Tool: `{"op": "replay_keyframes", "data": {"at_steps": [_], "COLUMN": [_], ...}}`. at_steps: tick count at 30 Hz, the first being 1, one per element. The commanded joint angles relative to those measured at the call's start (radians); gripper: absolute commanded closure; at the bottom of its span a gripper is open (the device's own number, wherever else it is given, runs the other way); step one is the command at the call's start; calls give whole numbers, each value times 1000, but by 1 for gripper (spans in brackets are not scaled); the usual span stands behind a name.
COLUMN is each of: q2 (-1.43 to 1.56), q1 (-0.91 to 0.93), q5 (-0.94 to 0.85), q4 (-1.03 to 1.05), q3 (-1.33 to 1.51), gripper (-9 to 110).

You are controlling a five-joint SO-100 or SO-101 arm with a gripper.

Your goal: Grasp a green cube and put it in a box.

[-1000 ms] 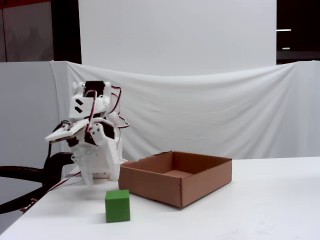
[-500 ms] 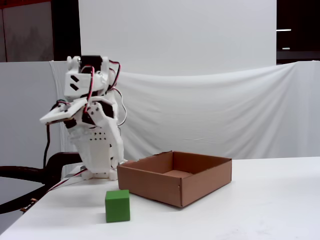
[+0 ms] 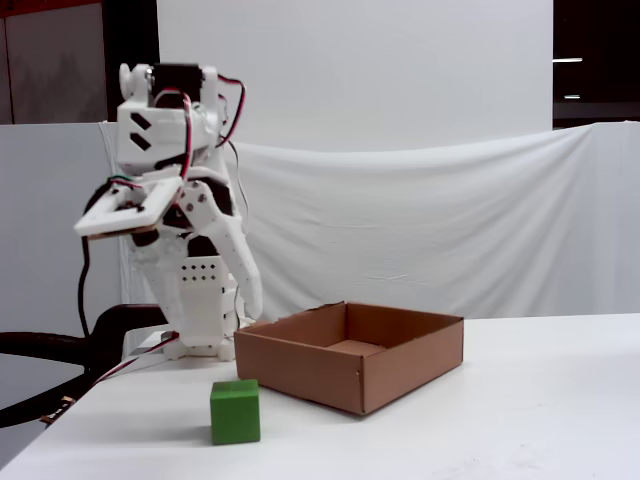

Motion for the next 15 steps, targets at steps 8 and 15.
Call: {"op": "replay_keyframes", "data": {"at_steps": [8, 15], "q2": [-187, -213], "q1": [-77, -98], "q5": [-46, -57], "q4": [-103, -176], "q3": [-75, 0], "gripper": [66, 66]}}
